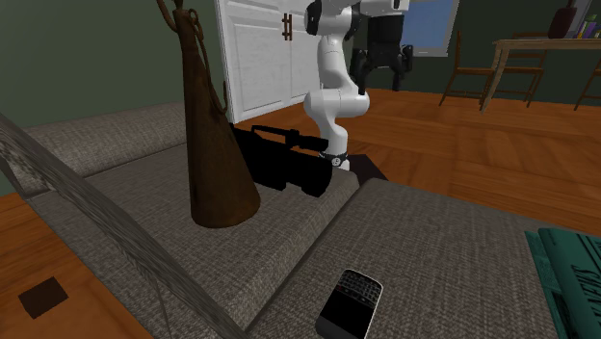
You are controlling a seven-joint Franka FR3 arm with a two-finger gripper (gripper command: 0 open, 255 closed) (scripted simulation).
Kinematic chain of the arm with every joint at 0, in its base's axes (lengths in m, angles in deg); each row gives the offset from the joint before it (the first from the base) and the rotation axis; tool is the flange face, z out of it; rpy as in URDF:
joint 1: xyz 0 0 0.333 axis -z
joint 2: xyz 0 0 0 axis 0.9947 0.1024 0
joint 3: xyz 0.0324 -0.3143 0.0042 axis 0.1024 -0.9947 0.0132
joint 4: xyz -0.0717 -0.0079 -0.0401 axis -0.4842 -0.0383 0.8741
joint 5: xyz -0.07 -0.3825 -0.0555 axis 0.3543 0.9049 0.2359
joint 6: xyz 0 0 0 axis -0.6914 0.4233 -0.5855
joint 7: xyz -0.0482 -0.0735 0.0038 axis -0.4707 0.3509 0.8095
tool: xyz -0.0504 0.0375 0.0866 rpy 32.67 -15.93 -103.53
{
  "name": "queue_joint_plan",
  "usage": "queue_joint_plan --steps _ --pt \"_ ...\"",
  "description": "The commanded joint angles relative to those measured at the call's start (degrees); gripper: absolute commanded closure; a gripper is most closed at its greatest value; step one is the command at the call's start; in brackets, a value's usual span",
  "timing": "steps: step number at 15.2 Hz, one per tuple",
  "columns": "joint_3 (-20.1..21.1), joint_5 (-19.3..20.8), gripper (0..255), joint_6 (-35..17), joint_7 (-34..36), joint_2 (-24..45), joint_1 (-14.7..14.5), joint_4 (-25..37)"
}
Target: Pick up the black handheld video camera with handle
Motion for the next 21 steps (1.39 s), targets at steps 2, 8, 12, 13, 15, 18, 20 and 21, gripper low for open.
queue_joint_plan --steps 2,8,12,13,15,18,20,21 --pt "-1.42 1.10 0 0.10 -2.97 -0.90 -0.07 -0.95" --pt "-10.61 8.70 0 -0.17 -20.89 -3.87 -0.40 -4.43" --pt "-17.18 13.99 0 -1.38 -32.93 -3.29 -0.77 -4.60" --pt "-18.85 15.24 0 -1.82 -35.95 -2.82 -0.93 -4.38" --pt "-22.27 17.63 0 -2.86 -41.95 -1.52 -1.43 -3.61" --pt "-27.44 20.66 0 -4.78 -50.95 1.35 -2.56 -1.69" --pt "-30.93 22.20 0 -6.26 -56.98 3.82 -3.63 0.08" --pt "-32.71 22.80 0 -7.04 -60.00 5.21 -4.28 1.11"
